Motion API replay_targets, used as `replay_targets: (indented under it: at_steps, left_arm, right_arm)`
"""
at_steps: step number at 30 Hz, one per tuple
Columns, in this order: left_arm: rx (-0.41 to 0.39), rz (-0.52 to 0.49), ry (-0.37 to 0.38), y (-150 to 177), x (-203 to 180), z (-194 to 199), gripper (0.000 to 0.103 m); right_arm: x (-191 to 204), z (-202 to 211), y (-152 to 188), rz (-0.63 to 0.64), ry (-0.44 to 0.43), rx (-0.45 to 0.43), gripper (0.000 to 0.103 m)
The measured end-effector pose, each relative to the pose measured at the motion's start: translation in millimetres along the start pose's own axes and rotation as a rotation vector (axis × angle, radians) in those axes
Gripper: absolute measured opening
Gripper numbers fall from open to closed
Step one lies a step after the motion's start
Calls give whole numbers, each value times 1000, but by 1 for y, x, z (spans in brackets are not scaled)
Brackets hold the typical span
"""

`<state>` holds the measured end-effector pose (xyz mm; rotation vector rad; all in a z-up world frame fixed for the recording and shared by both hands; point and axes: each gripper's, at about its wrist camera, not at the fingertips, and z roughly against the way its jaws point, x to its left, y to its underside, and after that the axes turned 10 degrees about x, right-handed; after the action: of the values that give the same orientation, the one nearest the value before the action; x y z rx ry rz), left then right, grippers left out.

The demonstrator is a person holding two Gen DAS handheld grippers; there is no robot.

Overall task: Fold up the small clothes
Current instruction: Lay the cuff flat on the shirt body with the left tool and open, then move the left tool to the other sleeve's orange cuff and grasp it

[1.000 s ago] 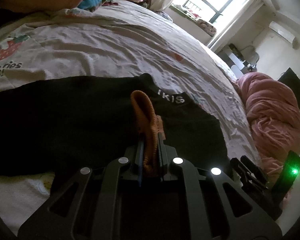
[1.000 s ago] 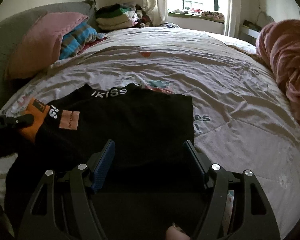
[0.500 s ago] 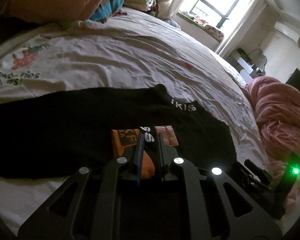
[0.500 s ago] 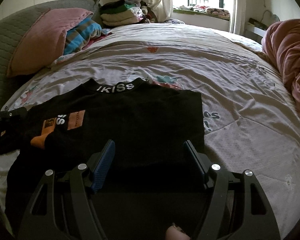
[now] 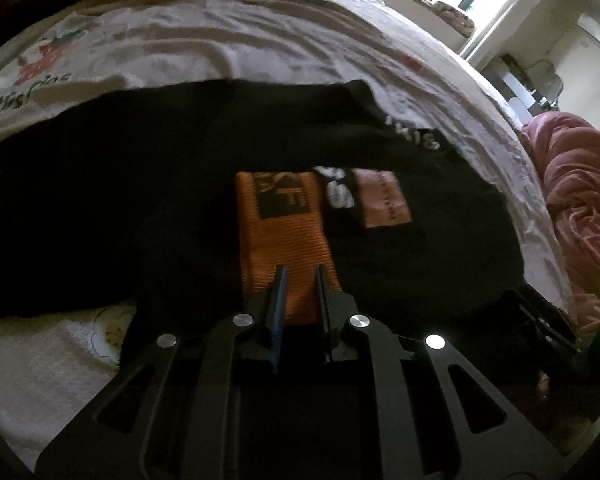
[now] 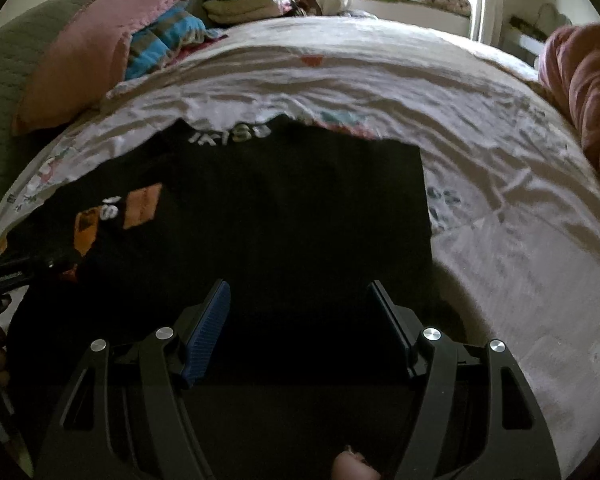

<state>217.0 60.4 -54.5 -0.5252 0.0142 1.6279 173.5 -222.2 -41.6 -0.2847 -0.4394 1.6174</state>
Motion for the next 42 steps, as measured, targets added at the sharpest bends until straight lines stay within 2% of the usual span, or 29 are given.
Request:
replay_targets:
  at_steps: [2, 4, 14, 16, 17, 18, 21, 29, 33, 35, 37, 42]
  left_arm:
    - [1, 6, 11, 1, 3, -1, 7]
    - [-1, 5, 13, 3, 4, -1, 7]
    - [-6, -3, 6, 6, 4, 4, 7]
    - [-8, -6, 3, 6, 3, 5, 9]
    - [-9, -7, 3, 7, 3, 7, 10]
    - [-11, -8, 7, 7, 3, 9, 14]
    - [-15, -14, 12, 9, 0, 14, 23]
    - [-46, -5, -8, 14, 0, 28, 48]
    - [-64, 0, -10, 14, 2, 35, 59]
    - [-75, -2, -14, 16, 2, 40, 67]
    - [-89, 4, -15, 17, 3, 44, 80]
    - [-139, 3, -56, 20, 6, 59, 92]
  right_arm:
    - [-7, -8, 2, -17, 28, 32, 69]
    - [-12, -16, 4, -30, 19, 58, 69]
    - [-16, -6, 11, -48, -16, 41, 70]
    - [-16, -1, 12, -48, -23, 27, 72]
    - [-15, 2, 12, -47, -27, 18, 78]
    - [-15, 5, 12, -46, -29, 7, 82]
    - [-11, 15, 10, -33, -32, -22, 87]
    - [-1, 30, 10, -14, -81, -67, 95]
    - [2, 34, 11, -12, -92, -79, 96]
    - [4, 38, 11, -10, -99, -85, 97]
    - [6, 41, 11, -5, -100, -93, 97]
    - [16, 49, 10, 23, -102, -115, 98]
